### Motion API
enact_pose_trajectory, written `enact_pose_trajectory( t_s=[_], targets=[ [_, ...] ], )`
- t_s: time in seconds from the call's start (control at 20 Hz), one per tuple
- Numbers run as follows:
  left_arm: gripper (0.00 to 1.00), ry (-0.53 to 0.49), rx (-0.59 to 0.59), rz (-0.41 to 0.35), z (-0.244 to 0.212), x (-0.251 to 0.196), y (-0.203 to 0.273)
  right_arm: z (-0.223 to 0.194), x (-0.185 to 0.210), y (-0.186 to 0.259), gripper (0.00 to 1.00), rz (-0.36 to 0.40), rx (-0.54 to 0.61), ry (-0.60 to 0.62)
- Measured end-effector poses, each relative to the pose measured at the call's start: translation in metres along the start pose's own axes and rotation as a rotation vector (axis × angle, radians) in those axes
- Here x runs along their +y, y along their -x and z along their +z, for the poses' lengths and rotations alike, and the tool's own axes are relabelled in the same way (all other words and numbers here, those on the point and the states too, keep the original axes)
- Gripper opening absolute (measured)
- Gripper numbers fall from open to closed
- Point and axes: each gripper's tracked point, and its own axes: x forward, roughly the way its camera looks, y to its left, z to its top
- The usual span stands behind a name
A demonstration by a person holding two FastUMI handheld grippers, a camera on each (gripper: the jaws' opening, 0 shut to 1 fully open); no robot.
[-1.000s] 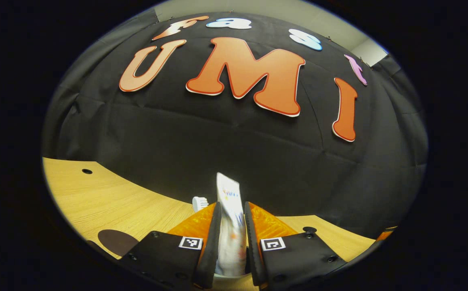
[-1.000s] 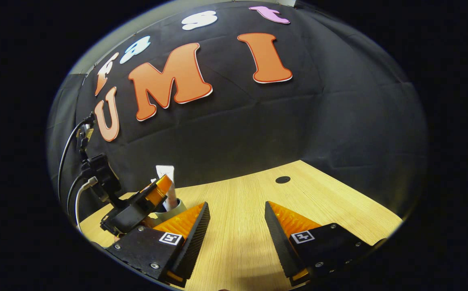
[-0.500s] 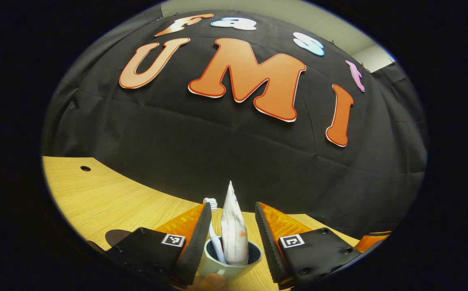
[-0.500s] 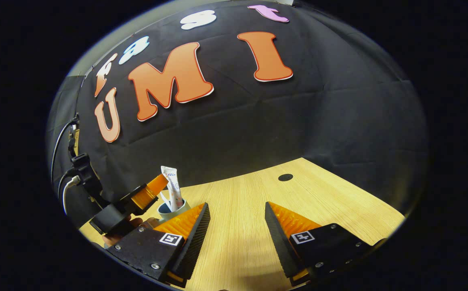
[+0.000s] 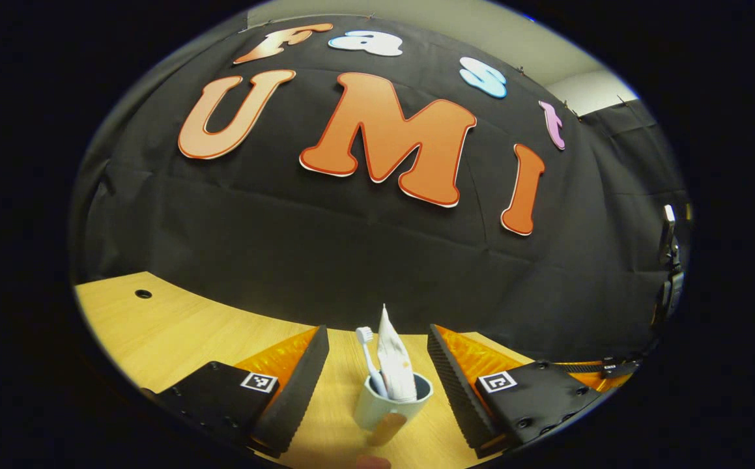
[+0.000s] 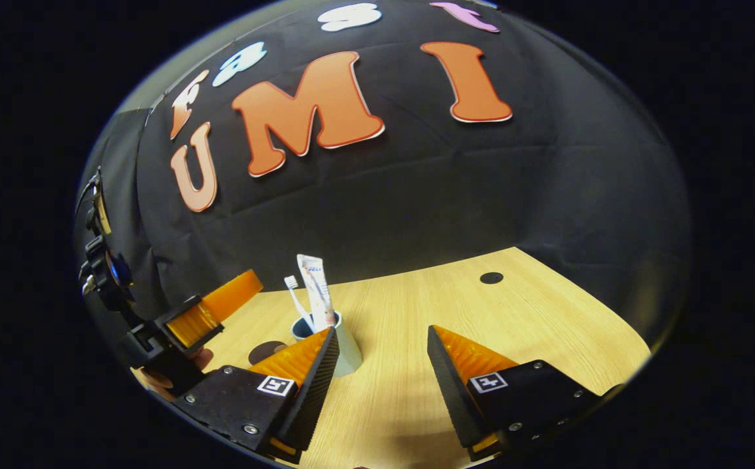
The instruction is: Put the toothbrush and toothpaste on the desktop into the cup, then pick up the cup and place it on the coaster on the desktop.
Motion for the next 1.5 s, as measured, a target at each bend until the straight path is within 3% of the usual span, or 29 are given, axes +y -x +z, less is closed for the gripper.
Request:
enact_pose_trajectory(
  t_s=[0.4, 0.75, 1.0, 1.5],
  targets=[
    [0.98, -0.187, -0.005, 0.075, 0.03, 0.076, 0.068, 0.003, 0.059, -0.013, 0.83, 0.032, 0.12, 0.046],
    [0.97, -0.229, 0.009, 0.178, 0.034, 0.14, 0.116, 0.0, 0.086, -0.02, 0.83, 0.018, 0.332, 0.075],
    [0.98, -0.191, 0.023, 0.233, 0.019, 0.177, 0.139, -0.017, 0.11, -0.027, 0.82, 0.058, 0.542, 0.012],
    [0.98, -0.13, 0.009, 0.35, 0.014, 0.246, 0.173, -0.059, 0.117, -0.062, 0.8, -0.083, 0.844, -0.026]
  ],
)
